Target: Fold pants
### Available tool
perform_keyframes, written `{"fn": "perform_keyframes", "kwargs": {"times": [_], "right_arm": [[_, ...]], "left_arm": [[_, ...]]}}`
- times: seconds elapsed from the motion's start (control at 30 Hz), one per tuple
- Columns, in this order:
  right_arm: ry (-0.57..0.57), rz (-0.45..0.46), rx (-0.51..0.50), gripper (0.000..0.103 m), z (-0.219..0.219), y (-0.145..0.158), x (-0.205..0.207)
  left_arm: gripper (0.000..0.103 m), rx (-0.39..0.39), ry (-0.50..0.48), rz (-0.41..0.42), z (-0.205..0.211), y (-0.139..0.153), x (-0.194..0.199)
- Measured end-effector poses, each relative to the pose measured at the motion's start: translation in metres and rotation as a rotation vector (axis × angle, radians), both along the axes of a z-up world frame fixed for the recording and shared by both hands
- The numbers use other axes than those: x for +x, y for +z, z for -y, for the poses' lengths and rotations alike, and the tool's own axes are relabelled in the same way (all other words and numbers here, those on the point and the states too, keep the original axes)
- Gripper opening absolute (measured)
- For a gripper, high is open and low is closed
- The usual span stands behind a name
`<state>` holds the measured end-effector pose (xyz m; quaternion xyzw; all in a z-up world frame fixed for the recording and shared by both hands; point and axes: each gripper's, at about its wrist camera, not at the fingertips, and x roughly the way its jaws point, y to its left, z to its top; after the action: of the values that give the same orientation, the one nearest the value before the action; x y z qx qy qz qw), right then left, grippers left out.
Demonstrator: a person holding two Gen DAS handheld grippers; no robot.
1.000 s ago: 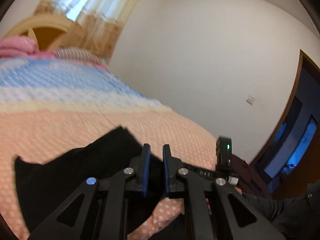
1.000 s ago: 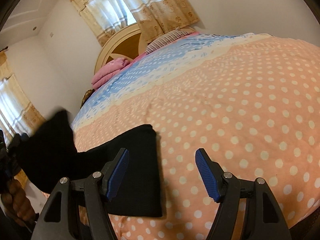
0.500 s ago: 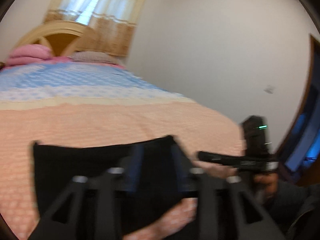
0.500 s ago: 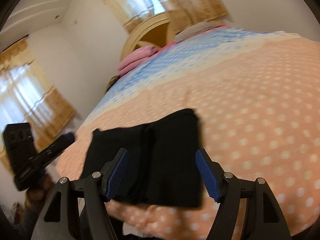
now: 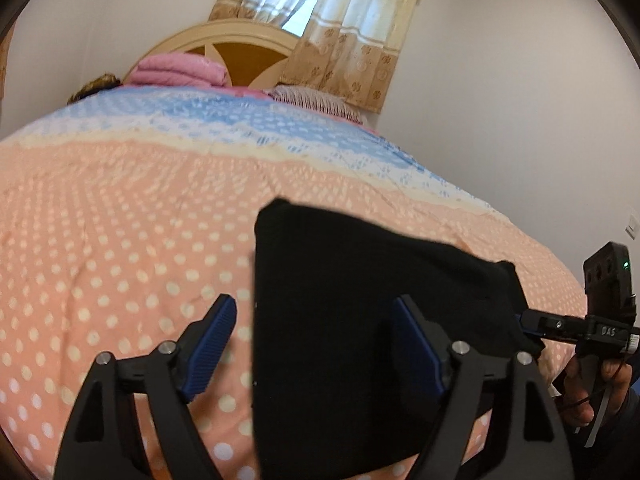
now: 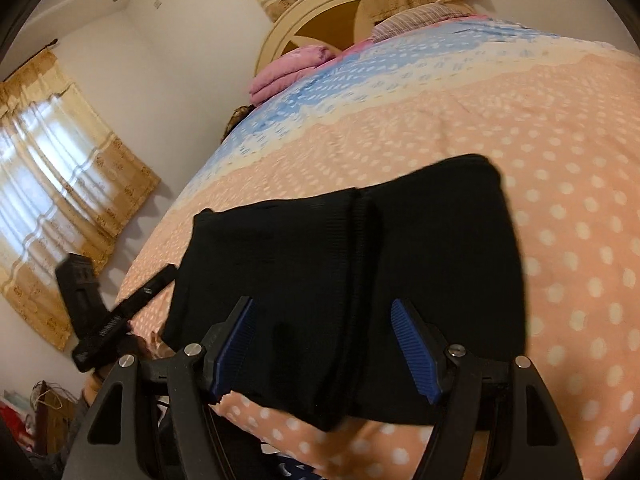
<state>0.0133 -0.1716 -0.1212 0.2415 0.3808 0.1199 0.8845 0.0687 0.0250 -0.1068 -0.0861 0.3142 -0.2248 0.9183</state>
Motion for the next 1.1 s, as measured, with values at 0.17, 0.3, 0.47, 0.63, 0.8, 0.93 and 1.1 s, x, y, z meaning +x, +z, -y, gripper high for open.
{"fn": "perform_keyframes", "kwargs": {"times": [0.17, 0.3, 0.47, 0.63, 0.8, 0.93, 1.1], "right_arm": [[0.005, -0.002, -0.032, 0.057, -0.008, -0.003, 0.004], [0.004, 0.001, -0.015, 0.029, 0.001, -0.003, 0.004], [0.016, 0.017, -0.099, 0.029, -0.008, 0.008, 0.000], [-0.048, 0.063, -0.024, 0.049, 0.011, 0.017, -0.002], [-0.041, 0.074, -0.005, 0.049, 0.015, 0.016, 0.015], [-0.055, 0.032, -0.017, 0.049, 0.014, 0.000, 0.027], [0.055, 0.016, -0.012, 0.049, -0.005, 0.000, 0.019]], "left_arm": [[0.083, -0.007, -0.010, -0.033, 0.001, -0.010, -0.004], [0.083, -0.016, -0.011, -0.047, 0.003, -0.013, -0.002], [0.083, -0.016, -0.013, -0.047, 0.004, -0.011, -0.005], [0.083, -0.021, -0.009, -0.054, 0.002, -0.014, -0.002], [0.085, -0.021, -0.009, -0.054, 0.003, -0.015, -0.003], [0.085, -0.021, -0.007, -0.053, 0.004, -0.015, -0.003], [0.085, -0.028, 0.001, -0.050, 0.002, -0.017, -0.002]]}}
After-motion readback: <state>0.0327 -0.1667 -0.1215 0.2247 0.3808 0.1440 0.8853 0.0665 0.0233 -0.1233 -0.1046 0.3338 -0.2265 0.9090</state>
